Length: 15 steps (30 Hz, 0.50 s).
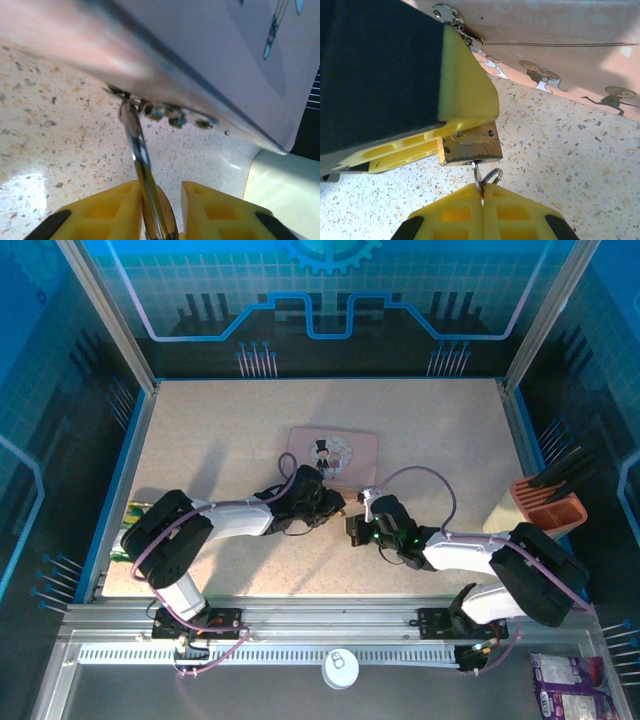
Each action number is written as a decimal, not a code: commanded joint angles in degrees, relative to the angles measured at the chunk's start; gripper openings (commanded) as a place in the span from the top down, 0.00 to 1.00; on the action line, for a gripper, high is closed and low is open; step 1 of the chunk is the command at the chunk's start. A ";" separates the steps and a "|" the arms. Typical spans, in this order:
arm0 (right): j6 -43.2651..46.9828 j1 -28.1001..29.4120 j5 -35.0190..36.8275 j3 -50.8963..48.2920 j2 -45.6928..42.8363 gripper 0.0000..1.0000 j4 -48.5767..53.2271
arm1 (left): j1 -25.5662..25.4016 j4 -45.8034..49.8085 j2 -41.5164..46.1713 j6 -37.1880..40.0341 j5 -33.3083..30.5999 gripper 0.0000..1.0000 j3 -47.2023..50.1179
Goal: Unlock the padlock with the key
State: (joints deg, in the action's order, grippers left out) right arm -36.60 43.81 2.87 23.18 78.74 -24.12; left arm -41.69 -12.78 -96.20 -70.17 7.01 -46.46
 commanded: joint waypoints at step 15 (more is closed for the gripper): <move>-5.77 -1.01 -1.04 -1.91 -0.59 1.00 -3.53 | 0.66 2.24 4.65 3.72 0.61 0.56 -0.60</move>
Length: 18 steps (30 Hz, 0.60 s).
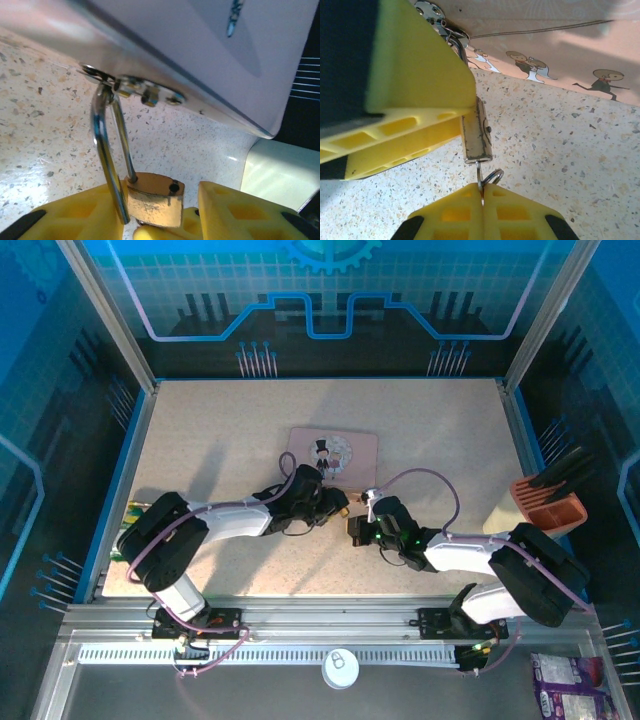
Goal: Unlock the padlock with the key
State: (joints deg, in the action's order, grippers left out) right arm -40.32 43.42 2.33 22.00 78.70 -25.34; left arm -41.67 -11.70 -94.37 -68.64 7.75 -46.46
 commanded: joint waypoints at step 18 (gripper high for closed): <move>-10.24 -3.91 -2.37 -1.00 3.46 1.00 -1.23 | 7.22 25.16 16.71 22.90 -12.24 0.28 -2.05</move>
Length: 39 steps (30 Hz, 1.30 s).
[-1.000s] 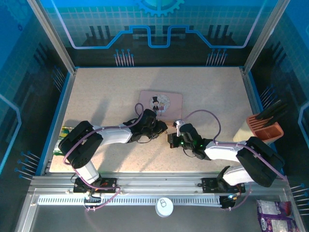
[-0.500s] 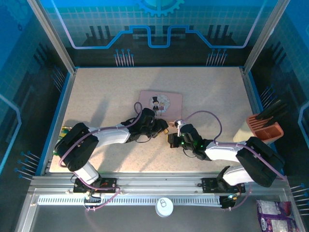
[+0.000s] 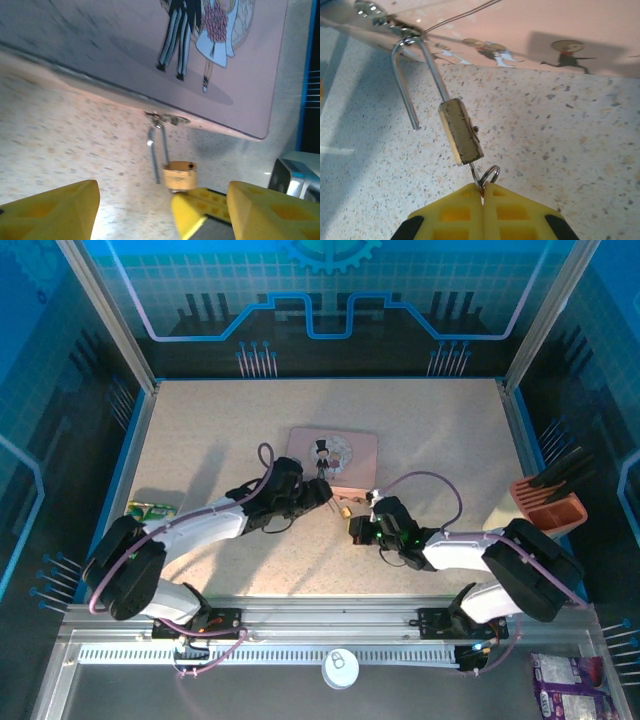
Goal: Unlock the padlock with the key
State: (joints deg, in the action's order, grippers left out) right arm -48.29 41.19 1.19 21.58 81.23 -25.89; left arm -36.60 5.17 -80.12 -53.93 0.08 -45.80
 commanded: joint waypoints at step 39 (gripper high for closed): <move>20.19 -10.09 -6.68 10.69 -5.45 0.58 18.55 | 7.80 5.06 -15.07 18.34 0.82 0.23 -11.36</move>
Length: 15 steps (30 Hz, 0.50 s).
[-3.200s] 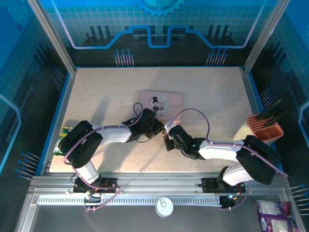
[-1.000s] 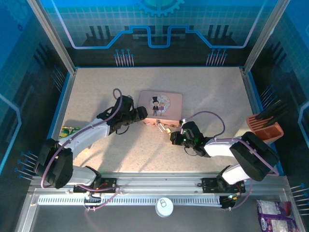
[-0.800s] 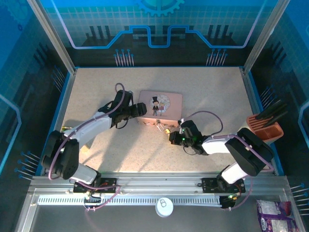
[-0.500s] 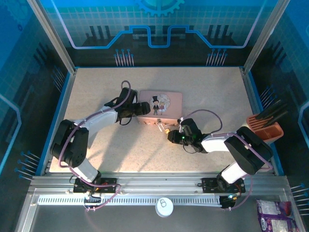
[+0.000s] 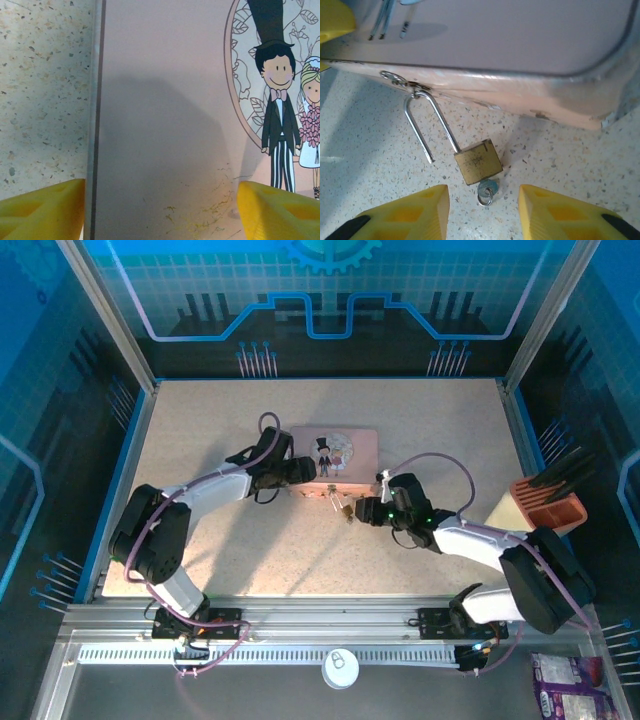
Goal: Unlock the padlock with the key
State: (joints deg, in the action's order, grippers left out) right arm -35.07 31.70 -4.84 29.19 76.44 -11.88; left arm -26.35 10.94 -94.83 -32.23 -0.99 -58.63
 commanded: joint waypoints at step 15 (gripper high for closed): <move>6.27 -2.93 -4.48 8.41 8.54 0.64 4.26 | -7.75 -0.88 1.61 -9.68 -1.56 0.26 4.12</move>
State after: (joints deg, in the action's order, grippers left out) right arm -26.57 29.67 -8.14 37.60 84.25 -7.46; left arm -33.34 7.55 -94.52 -40.23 -1.93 -56.47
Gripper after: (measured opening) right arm 0.368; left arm 0.743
